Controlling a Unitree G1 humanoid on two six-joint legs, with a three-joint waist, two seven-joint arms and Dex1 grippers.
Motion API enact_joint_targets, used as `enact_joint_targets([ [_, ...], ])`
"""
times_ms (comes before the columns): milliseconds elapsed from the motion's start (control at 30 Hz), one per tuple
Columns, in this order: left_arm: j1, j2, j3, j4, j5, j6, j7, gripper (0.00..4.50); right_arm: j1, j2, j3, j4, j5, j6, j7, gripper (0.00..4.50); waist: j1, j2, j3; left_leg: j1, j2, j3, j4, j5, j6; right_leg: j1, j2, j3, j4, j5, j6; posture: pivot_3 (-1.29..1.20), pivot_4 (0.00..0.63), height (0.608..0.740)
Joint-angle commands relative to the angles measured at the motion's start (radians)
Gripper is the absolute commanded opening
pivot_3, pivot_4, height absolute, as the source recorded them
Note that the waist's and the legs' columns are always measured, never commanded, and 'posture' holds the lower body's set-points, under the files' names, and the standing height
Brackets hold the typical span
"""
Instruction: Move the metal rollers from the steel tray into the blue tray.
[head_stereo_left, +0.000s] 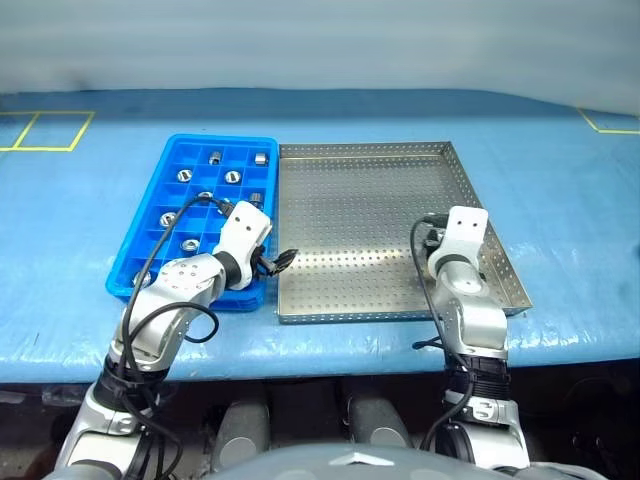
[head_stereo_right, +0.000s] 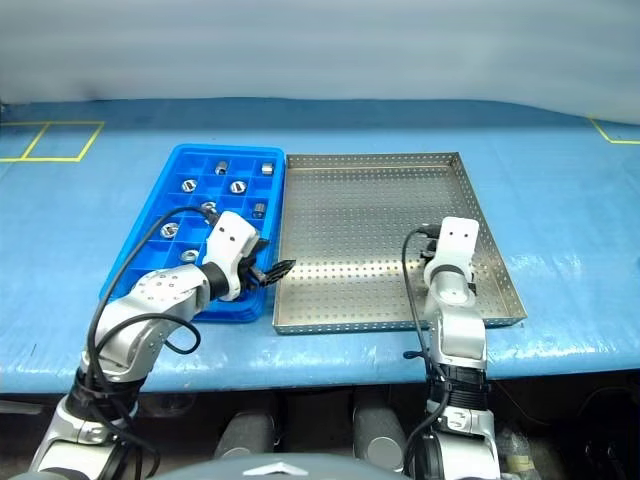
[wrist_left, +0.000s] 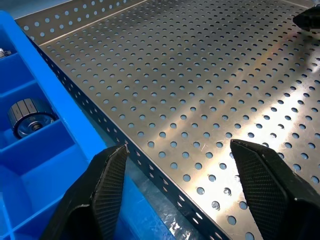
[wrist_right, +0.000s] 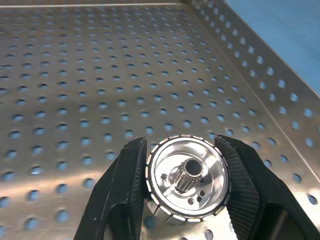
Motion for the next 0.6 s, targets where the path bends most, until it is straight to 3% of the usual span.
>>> enact_joint_targets([
  [33,0.021,0.037,0.105,-0.065,0.017,-0.002,0.029,3.62,-0.041,-0.006,0.127,-0.080,0.040,0.021,0.125,1.94,-0.002,0.000,0.000,0.000,0.000,0.000,0.000,0.000,0.000,0.000,0.000,0.000,0.000,0.000,0.000,0.07,0.150,0.740],
  [333,0.124,0.157,0.284,-0.163,0.037,0.047,0.052,3.62,-0.222,0.045,0.337,0.104,0.071,-0.077,0.323,1.94,0.027,0.000,0.000,0.000,0.001,-0.001,-0.002,0.000,0.000,0.000,0.001,-0.001,0.000,0.000,-0.001,0.18,0.150,0.740],
  [600,0.214,0.137,0.313,-0.246,0.028,0.074,0.072,3.62,-0.361,0.104,0.389,0.338,0.052,-0.200,0.378,1.94,0.072,0.000,0.001,0.000,0.001,-0.002,-0.002,0.000,0.000,0.000,0.000,-0.002,-0.001,0.000,-0.001,0.25,0.150,0.740],
])
